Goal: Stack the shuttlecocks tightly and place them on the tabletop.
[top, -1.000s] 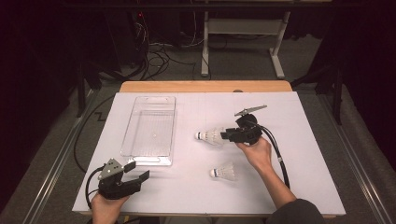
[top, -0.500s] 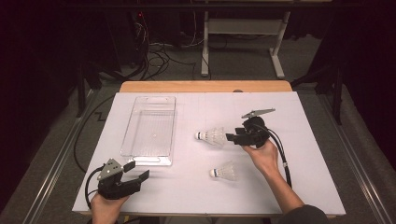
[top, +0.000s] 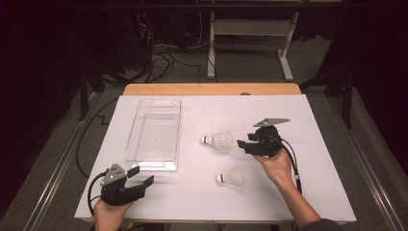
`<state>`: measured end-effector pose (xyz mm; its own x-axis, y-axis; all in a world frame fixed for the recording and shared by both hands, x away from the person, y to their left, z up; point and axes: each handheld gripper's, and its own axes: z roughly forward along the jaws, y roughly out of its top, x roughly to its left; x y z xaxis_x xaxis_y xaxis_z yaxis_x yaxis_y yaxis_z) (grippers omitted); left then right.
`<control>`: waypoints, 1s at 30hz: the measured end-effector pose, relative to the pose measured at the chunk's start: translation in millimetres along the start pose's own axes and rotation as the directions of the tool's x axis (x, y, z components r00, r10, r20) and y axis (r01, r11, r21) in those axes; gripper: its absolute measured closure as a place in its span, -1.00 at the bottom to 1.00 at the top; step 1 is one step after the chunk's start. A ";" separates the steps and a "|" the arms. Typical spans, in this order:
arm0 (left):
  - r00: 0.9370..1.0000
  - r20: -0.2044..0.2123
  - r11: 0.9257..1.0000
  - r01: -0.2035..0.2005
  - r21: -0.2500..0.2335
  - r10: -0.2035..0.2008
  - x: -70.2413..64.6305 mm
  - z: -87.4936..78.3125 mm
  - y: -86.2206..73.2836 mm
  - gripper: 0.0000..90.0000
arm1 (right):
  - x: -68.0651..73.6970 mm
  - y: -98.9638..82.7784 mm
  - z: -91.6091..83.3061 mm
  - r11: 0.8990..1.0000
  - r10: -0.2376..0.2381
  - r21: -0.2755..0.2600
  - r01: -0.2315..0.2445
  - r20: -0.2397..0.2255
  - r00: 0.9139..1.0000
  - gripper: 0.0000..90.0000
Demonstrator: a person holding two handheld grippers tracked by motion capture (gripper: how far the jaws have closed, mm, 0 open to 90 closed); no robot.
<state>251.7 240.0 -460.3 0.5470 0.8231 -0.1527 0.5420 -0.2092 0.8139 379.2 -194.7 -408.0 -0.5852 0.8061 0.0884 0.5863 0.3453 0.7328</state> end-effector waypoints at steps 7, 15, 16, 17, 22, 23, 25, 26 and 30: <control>1.000 0.002 1.000 0.003 0.001 -0.003 0.3 0.1 -0.1 -0.25 | 2.1 -5.6 -4.6 1.000 -0.012 -0.003 0.012 0.003 1.000 0.05; 1.000 0.000 1.000 0.007 0.003 -0.007 0.8 0.0 -0.3 -0.25 | 4.7 -12.6 -11.5 1.000 -0.004 -0.005 0.004 0.024 1.000 0.02; 1.000 0.001 1.000 0.007 0.004 -0.007 0.9 -0.1 -0.2 -0.25 | 5.4 -13.5 -12.2 1.000 -0.005 -0.003 0.005 0.028 1.000 0.02; 1.000 0.001 1.000 0.007 0.005 -0.007 0.8 0.0 -0.2 -0.25 | 5.8 -14.5 -12.8 1.000 -0.005 -0.002 0.005 0.031 1.000 0.01; 1.000 -0.001 1.000 0.006 0.006 -0.006 0.7 0.4 -0.2 -0.25 | 5.0 -19.8 -15.8 1.000 0.007 -0.003 -0.007 0.034 0.999 0.01; 1.000 0.000 1.000 0.007 0.006 -0.007 0.8 0.4 -0.2 -0.25 | 5.1 -20.6 -16.4 1.000 0.011 -0.003 -0.011 0.032 0.999 0.01; 1.000 0.000 1.000 0.008 0.006 -0.008 0.9 0.2 -0.2 -0.25 | 6.3 -21.8 -17.8 1.000 0.009 0.000 -0.009 0.028 1.000 0.01; 1.000 0.000 1.000 0.008 0.005 -0.008 0.9 0.1 -0.2 -0.25 | 7.1 -22.5 -18.3 1.000 0.005 -0.003 -0.005 0.027 1.000 0.01; 1.000 0.001 1.000 0.005 0.005 -0.005 0.6 0.3 -0.3 -0.25 | 10.4 -25.7 -19.7 1.000 0.000 -0.003 0.000 0.027 1.000 0.02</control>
<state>252.0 240.5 -460.7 0.5445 0.8238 -0.1575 0.5483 -0.2075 0.8102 347.1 -204.7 -412.6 -0.5696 0.8189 0.0700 0.5848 0.3439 0.7347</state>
